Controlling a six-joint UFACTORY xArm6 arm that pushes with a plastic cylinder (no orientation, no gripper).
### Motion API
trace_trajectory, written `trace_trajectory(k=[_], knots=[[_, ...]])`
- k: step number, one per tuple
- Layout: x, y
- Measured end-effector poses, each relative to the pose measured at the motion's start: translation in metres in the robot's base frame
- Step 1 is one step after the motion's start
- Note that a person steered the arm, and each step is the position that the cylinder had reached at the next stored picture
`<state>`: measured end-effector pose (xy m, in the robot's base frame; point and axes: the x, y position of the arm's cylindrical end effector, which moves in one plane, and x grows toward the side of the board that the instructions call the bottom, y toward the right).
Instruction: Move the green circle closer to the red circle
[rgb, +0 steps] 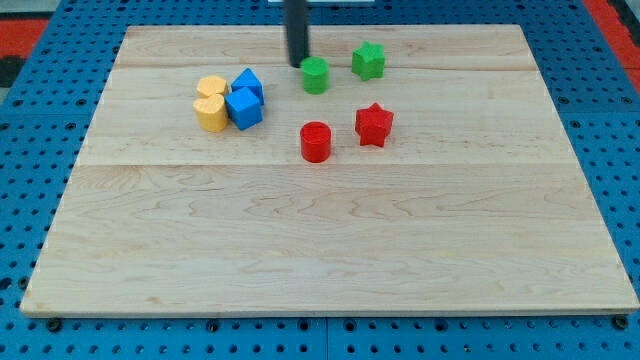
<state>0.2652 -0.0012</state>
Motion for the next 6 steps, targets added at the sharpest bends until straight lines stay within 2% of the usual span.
trace_trajectory(k=[2,3,5,6], knots=[[-0.054,0.001],[-0.049,0.075],[0.033,0.05],[0.023,0.044]])
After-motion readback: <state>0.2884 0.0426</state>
